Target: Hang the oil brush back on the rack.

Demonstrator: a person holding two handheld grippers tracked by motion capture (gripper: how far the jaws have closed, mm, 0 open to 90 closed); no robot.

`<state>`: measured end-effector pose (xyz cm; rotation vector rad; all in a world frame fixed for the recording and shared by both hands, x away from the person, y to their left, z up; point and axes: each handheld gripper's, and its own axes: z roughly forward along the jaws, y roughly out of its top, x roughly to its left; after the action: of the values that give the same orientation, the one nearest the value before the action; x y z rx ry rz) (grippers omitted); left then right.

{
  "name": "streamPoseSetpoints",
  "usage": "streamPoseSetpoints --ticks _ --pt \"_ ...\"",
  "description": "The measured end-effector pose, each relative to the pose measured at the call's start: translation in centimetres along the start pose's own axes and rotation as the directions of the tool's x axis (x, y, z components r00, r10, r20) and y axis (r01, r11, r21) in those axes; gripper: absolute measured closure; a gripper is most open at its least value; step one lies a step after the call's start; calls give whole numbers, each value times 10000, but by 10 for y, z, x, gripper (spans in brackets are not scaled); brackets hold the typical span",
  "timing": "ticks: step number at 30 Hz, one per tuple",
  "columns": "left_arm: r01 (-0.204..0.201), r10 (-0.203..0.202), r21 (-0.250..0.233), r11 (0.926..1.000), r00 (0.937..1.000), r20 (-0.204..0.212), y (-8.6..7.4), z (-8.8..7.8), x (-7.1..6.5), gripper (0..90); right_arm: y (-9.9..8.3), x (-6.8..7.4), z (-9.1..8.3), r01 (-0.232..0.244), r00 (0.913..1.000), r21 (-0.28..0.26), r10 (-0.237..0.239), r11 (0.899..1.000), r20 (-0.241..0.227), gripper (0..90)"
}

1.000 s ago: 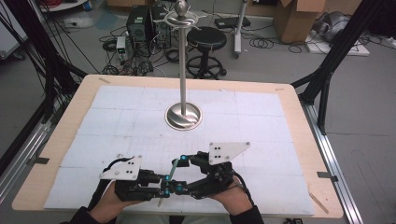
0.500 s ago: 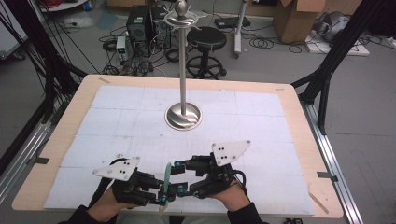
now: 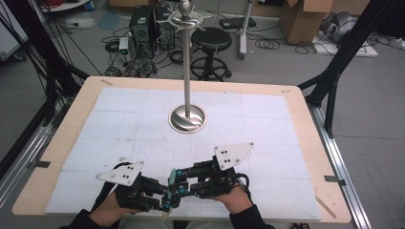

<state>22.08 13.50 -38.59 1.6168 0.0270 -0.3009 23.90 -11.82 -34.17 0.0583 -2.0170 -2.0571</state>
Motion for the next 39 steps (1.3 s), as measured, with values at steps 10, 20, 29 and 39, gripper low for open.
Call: streamPoseSetpoints --ticks 10,20,29,39 --pt "-102 184 520 9986 9871 -1591 1 -8 3 486 1 -2 -5 -250 9961 -202 266 9995 839 813" --pt "-369 590 604 9975 9046 -4221 3 -48 10 371 9 -8 -14 -953 9552 -382 1022 9947 2776 827" --pt "-241 353 269 9993 8089 -5869 -4 -88 18 250 39 -30 -17 -1064 8836 52 921 9943 4592 827" --pt "-33 -189 -331 9994 7600 -6496 -10 -111 24 165 101 -74 -12 -559 8332 635 115 9964 5529 826"
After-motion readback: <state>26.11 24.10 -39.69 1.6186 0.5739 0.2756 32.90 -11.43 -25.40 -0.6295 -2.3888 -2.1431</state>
